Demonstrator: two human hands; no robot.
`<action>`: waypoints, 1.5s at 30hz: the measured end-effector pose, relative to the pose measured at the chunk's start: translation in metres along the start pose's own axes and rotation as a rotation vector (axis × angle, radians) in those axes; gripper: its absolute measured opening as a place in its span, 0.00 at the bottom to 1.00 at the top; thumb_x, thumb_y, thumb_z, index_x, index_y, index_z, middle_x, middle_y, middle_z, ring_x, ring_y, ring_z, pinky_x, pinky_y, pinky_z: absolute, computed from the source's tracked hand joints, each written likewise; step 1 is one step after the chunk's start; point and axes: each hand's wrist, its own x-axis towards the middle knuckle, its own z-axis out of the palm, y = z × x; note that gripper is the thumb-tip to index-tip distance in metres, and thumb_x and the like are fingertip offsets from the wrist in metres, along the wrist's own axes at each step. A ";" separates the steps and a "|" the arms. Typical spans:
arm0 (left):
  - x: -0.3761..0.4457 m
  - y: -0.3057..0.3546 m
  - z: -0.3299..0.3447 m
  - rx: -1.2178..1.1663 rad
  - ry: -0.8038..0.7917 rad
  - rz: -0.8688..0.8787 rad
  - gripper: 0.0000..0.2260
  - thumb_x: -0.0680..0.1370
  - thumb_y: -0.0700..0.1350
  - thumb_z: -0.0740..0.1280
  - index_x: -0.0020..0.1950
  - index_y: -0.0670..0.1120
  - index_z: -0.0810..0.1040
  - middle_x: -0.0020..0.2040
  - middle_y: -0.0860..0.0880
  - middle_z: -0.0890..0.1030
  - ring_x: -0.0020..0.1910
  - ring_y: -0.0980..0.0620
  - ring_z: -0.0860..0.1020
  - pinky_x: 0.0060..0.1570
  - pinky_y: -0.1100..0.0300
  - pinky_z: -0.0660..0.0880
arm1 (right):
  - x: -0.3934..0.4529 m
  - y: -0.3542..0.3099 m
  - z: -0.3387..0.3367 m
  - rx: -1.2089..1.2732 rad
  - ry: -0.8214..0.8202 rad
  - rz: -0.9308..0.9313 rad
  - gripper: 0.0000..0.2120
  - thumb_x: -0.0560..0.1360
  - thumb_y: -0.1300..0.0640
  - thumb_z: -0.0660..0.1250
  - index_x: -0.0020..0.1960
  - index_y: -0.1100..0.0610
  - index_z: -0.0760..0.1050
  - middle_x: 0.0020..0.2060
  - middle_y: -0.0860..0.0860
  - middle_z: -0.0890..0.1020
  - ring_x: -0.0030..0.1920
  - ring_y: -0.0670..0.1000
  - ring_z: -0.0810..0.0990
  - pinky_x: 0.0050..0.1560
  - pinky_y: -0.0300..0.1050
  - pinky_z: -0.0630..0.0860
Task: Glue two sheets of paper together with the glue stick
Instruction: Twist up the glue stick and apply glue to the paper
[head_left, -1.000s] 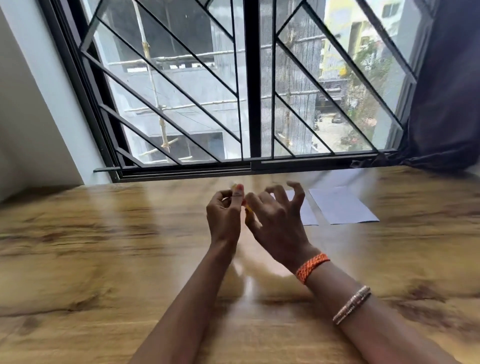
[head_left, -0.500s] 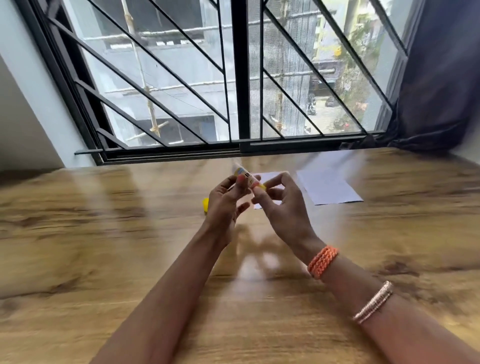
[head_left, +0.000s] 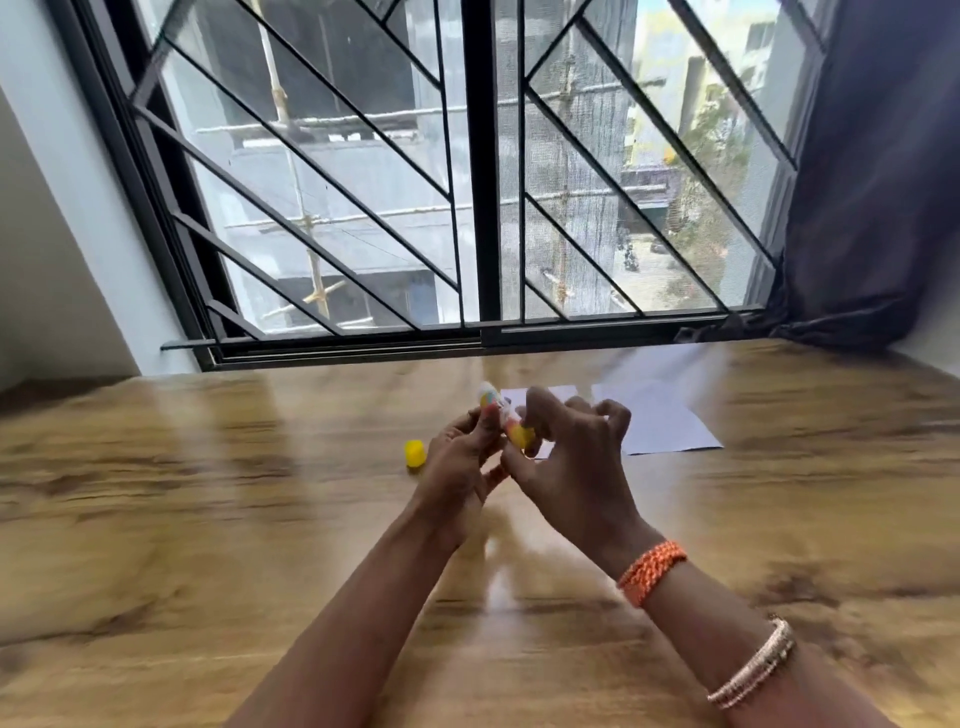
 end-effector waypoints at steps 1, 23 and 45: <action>0.001 0.000 -0.001 -0.026 -0.022 0.004 0.09 0.78 0.46 0.60 0.46 0.48 0.79 0.38 0.54 0.84 0.38 0.59 0.81 0.42 0.62 0.74 | 0.003 -0.003 -0.003 0.333 -0.019 0.210 0.12 0.68 0.56 0.71 0.37 0.50 0.67 0.28 0.45 0.77 0.33 0.45 0.75 0.44 0.46 0.64; -0.005 0.003 0.003 -0.026 0.039 0.010 0.16 0.75 0.54 0.60 0.53 0.46 0.79 0.55 0.47 0.83 0.57 0.50 0.79 0.60 0.53 0.70 | 0.001 -0.014 -0.006 0.954 -0.065 0.497 0.13 0.67 0.64 0.75 0.37 0.57 0.69 0.34 0.54 0.84 0.34 0.50 0.82 0.38 0.42 0.75; -0.007 0.007 0.009 0.058 0.054 0.037 0.15 0.77 0.51 0.59 0.58 0.48 0.78 0.43 0.67 0.83 0.55 0.69 0.71 0.68 0.48 0.53 | -0.001 -0.001 0.002 0.143 0.173 -0.094 0.12 0.74 0.63 0.65 0.46 0.48 0.67 0.36 0.37 0.76 0.39 0.42 0.76 0.46 0.49 0.67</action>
